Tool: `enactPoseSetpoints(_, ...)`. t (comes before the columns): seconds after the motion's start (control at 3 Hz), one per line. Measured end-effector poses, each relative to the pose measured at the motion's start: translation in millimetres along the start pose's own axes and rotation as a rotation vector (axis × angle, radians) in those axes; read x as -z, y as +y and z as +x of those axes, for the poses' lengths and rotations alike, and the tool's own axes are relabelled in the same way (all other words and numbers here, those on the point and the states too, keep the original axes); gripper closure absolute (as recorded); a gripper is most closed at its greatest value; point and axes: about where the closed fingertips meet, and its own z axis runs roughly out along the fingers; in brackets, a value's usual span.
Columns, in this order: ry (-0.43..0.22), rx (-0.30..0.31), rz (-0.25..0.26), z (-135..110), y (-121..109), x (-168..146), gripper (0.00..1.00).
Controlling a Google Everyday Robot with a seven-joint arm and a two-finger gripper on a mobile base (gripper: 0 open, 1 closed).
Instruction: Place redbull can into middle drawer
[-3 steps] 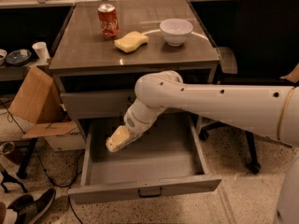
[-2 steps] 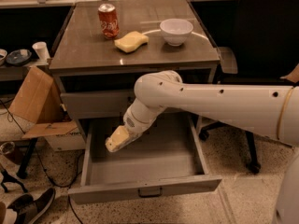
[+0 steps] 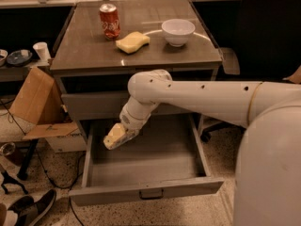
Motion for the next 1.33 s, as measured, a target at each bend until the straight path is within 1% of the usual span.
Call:
enactPoseSetpoints(0.33, 0.045, -0.063, -0.02, 4.8, -36.7, -42.7, 1.0)
enactPoseSetpoints(0.67, 0.103, -0.13, -0.056, 27.6, -68.6, -87.8, 1.0)
enactPoseSetpoints(1.0, 0.131, -0.208, -0.08, 56.9, -89.1, -116.9, 1.0)
enactPoseSetpoints(1.33, 0.15, -0.284, -0.091, 83.9, -105.9, -138.5, 0.81)
